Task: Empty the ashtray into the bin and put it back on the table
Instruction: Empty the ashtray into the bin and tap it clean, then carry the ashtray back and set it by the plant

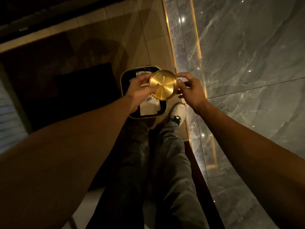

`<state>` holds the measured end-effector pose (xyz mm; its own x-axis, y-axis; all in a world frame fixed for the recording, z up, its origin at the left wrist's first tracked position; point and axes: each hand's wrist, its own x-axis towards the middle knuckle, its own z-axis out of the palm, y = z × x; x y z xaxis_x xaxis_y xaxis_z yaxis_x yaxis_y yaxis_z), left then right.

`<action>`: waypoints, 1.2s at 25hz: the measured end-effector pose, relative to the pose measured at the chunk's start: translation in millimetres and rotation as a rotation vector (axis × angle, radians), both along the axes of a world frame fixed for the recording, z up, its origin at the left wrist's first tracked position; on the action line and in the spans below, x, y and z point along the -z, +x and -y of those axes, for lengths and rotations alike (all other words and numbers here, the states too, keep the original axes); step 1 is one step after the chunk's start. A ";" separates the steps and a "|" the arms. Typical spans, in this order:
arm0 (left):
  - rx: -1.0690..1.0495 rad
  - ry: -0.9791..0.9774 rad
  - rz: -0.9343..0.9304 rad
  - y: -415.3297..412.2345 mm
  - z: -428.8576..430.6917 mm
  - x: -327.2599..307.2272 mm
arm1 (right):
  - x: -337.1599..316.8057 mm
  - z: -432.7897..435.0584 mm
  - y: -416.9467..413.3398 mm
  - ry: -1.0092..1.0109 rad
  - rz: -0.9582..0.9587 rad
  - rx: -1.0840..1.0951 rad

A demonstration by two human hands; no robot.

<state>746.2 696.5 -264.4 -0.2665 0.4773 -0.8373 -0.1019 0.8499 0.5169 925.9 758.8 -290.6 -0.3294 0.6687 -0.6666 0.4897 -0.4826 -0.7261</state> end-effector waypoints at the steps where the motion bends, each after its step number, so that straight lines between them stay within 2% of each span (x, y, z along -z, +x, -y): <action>1: 0.086 0.029 -0.031 -0.1 -1.3 -10.7 | -11.5 -1.8 0.4 0.024 -0.008 -0.004; 3: 0.238 0.091 -0.051 -1.5 -2.7 -32.3 | -36.6 -6.2 1.6 0.095 -0.033 -0.060; 5: 0.279 0.133 -0.047 -1.1 -1.3 -60.5 | -66.1 -12.5 5.1 0.128 -0.060 -0.139; 8: 0.215 0.221 -0.053 2.9 2.8 -105.6 | -114.8 -21.9 12.0 0.109 -0.099 -0.205; 10: 0.254 0.309 -0.177 4.7 6.5 -138.1 | -151.0 -22.3 14.4 0.097 -0.125 -0.239; 12: 0.255 0.385 -0.265 4.0 9.2 -169.8 | -183.9 -21.3 13.1 0.169 -0.136 -0.283; 19: 0.150 0.507 -0.379 -9.0 42.5 -263.9 | -275.3 -7.8 -13.0 0.448 -0.153 -0.379; 24: 0.184 0.624 -0.483 -39.4 78.0 -301.1 | -316.3 15.9 -45.2 0.537 -0.147 -0.432; 30: 0.067 0.734 -0.475 -98.4 151.3 -326.4 | -360.2 82.9 -105.2 0.639 -0.116 -0.473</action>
<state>647.8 545.1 62.0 -0.4613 0.8790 -0.1203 0.3011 0.2826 0.9107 820.8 676.0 69.5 -0.7169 0.6818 -0.1457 0.4424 0.2834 -0.8508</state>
